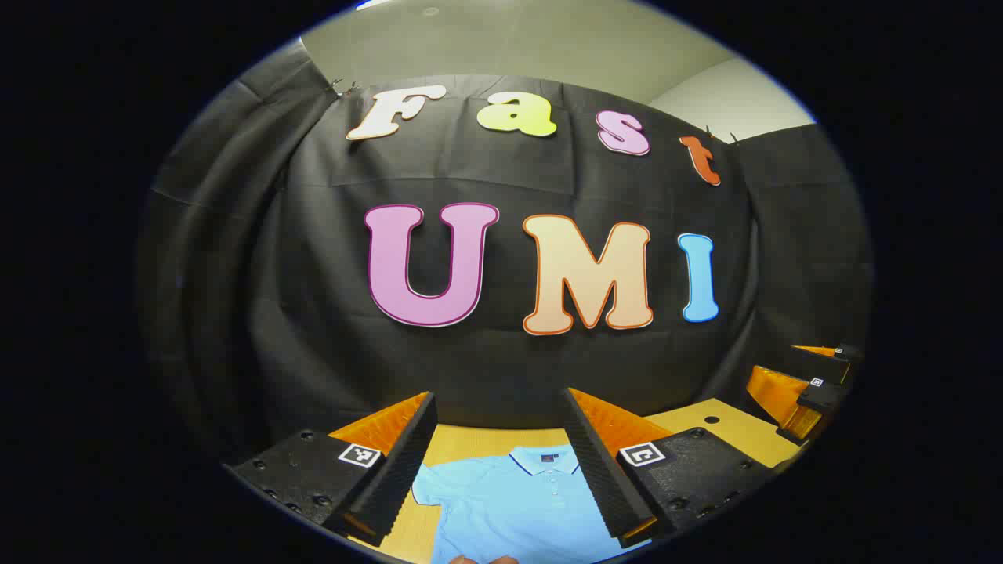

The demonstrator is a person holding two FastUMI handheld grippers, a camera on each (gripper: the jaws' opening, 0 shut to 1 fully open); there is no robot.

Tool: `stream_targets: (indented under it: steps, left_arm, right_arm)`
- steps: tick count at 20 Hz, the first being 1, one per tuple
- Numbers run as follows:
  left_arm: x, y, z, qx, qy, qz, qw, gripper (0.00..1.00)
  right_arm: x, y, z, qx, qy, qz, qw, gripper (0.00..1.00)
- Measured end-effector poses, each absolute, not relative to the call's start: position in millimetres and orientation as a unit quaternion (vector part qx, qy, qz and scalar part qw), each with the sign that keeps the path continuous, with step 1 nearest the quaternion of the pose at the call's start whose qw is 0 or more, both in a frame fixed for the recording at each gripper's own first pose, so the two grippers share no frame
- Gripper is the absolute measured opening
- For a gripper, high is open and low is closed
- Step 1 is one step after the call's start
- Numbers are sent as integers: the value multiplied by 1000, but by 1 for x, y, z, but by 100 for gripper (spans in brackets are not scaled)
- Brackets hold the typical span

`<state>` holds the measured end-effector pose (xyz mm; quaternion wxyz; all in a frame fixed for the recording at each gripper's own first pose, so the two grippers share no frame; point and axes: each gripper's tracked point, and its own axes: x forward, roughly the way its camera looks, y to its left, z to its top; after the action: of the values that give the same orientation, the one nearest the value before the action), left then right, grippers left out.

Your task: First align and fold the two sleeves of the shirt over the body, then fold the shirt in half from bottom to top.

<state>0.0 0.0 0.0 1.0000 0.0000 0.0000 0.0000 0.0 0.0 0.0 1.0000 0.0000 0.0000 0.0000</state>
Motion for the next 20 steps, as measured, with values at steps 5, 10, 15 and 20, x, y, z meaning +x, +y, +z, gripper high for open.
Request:
stream_targets:
  steps: [5, 10, 15, 20]
  left_arm:
    - [-2, 9, 4, 8, -7, 6, 1000, 94]
    - [-4, 19, 2, 5, -4, 17, 1000, 94]
    - [-5, 24, 0, 5, -3, 21, 1000, 94]
    - [-8, 17, 4, 5, -8, 13, 1000, 94]
  right_arm:
    - [1, 6, 12, -2, -17, -1, 1000, 98]
    - [3, 11, 10, -6, -14, 1, 1000, 98]
    - [5, 13, 10, -13, -13, 2, 1000, 100]
    - [4, 9, 8, -16, -13, 0, 1000, 100]
